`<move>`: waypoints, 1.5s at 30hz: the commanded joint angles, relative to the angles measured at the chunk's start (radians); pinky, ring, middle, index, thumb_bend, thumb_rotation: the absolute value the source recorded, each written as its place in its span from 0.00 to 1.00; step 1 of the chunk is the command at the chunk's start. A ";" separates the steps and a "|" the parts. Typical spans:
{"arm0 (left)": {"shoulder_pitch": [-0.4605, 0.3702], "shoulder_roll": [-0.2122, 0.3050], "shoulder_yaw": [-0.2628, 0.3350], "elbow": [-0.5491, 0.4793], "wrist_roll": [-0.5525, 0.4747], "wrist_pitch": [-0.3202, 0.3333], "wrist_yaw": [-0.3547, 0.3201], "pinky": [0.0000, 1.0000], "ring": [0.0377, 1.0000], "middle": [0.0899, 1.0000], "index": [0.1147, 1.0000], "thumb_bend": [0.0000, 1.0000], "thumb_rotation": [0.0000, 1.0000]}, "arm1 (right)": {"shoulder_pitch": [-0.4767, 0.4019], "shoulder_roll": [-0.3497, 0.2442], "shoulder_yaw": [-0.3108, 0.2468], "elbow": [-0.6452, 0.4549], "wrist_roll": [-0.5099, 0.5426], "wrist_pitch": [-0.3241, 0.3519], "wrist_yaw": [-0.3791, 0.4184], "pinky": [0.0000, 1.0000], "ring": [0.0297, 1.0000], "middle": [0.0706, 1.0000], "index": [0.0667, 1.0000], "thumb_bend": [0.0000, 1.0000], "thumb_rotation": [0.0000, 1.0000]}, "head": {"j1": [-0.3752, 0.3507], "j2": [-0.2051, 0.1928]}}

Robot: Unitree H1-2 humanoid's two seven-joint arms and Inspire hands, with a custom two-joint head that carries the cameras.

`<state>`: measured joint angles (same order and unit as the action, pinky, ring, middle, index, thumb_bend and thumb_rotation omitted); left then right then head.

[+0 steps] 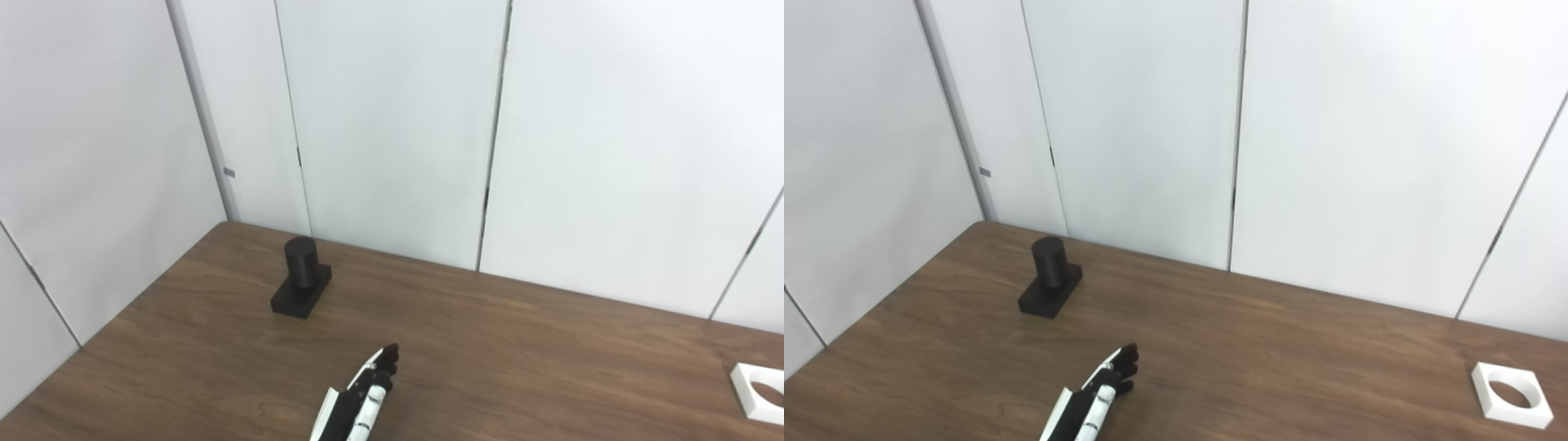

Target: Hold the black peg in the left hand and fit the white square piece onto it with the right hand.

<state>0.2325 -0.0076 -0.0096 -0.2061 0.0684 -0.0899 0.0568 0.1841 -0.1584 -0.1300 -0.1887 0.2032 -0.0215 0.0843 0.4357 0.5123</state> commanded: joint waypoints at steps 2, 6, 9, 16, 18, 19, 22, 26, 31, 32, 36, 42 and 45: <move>0.148 -0.042 -0.014 -0.042 0.016 -0.007 0.021 0.94 0.95 0.95 0.93 0.49 0.97 | 0.009 -0.016 -0.013 -0.021 -0.012 0.008 -0.004 0.85 0.92 0.92 0.89 0.80 0.96 | -0.001 -0.003; 0.145 -0.042 -0.014 -0.051 0.033 0.013 0.038 0.96 0.95 0.94 0.92 0.51 0.93 | 0.008 -0.014 -0.016 -0.015 -0.009 0.004 -0.003 0.84 0.92 0.91 0.88 0.81 0.94 | -0.009 -0.012; 0.145 -0.042 -0.006 -0.076 0.059 0.027 0.058 0.90 0.94 0.94 0.91 0.49 0.79 | 0.009 -0.011 -0.017 -0.016 -0.004 -0.002 -0.002 0.80 0.89 0.90 0.87 0.81 0.93 | -0.015 -0.015; 0.106 -0.029 0.045 -0.248 0.213 0.162 0.117 0.83 0.89 0.90 0.87 0.56 0.49 | 0.017 -0.010 -0.012 -0.007 0.000 -0.023 0.010 0.77 0.87 0.89 0.85 0.85 0.91 | -0.030 -0.023; 0.070 -0.015 0.076 -0.290 0.213 0.216 0.113 0.79 0.88 0.89 0.86 0.60 0.47 | 0.017 -0.006 -0.012 -0.009 0.003 -0.021 0.009 0.75 0.86 0.88 0.84 0.85 0.90 | -0.033 -0.022; 0.054 -0.007 0.089 -0.304 0.214 0.237 0.109 0.79 0.87 0.88 0.86 0.62 0.46 | 0.018 -0.004 -0.013 -0.012 0.005 -0.017 0.007 0.74 0.85 0.87 0.83 0.85 0.89 | -0.034 -0.023; 0.012 0.015 0.118 -0.336 0.253 0.309 0.104 0.83 0.88 0.89 0.86 0.65 0.42 | 0.018 0.003 -0.012 -0.014 0.006 -0.015 0.002 0.72 0.84 0.86 0.80 0.86 0.87 | -0.036 -0.023; -0.054 0.043 0.153 -0.357 0.304 0.458 0.081 0.86 0.88 0.89 0.87 0.70 0.46 | 0.019 0.007 -0.009 -0.022 0.003 -0.003 -0.002 0.71 0.84 0.86 0.80 0.88 0.85 | -0.045 -0.021; -0.118 0.085 0.164 -0.305 0.488 0.557 0.045 0.94 0.90 0.90 0.91 0.78 0.60 | 0.020 -0.001 0.003 -0.029 -0.029 -0.013 0.003 0.73 0.85 0.85 0.78 0.84 0.85 | -0.054 -0.017; -0.134 0.085 0.182 -0.287 0.525 0.559 0.029 0.95 0.91 0.91 0.92 0.80 0.62 | 0.021 -0.001 0.004 -0.033 -0.033 -0.008 0.001 0.74 0.86 0.86 0.79 0.85 0.86 | -0.056 -0.014; -0.207 0.078 0.260 -0.228 0.632 0.560 -0.028 0.82 0.91 0.93 0.92 0.81 0.58 | 0.022 0.000 0.007 -0.038 -0.045 -0.005 -0.001 0.78 0.88 0.88 0.81 0.84 0.86 | -0.063 -0.010; -0.262 0.128 0.282 -0.136 0.704 0.559 -0.017 0.75 0.89 0.91 0.90 0.86 0.60 | 0.028 -0.001 0.015 -0.048 -0.052 0.025 0.001 0.83 0.91 0.89 0.82 0.83 0.87 | -0.074 -0.008; -0.284 0.162 0.269 -0.079 0.733 0.558 0.009 0.77 0.91 0.92 0.89 0.87 0.61 | 0.032 0.003 0.017 -0.056 -0.062 0.031 -0.005 0.86 0.92 0.90 0.83 0.82 0.88 | -0.077 -0.004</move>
<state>-0.0212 0.1255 0.2620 -0.2824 0.7689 0.4752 0.0311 0.2139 -0.1561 -0.1174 -0.2216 0.1488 0.0003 0.0807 0.3574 0.5077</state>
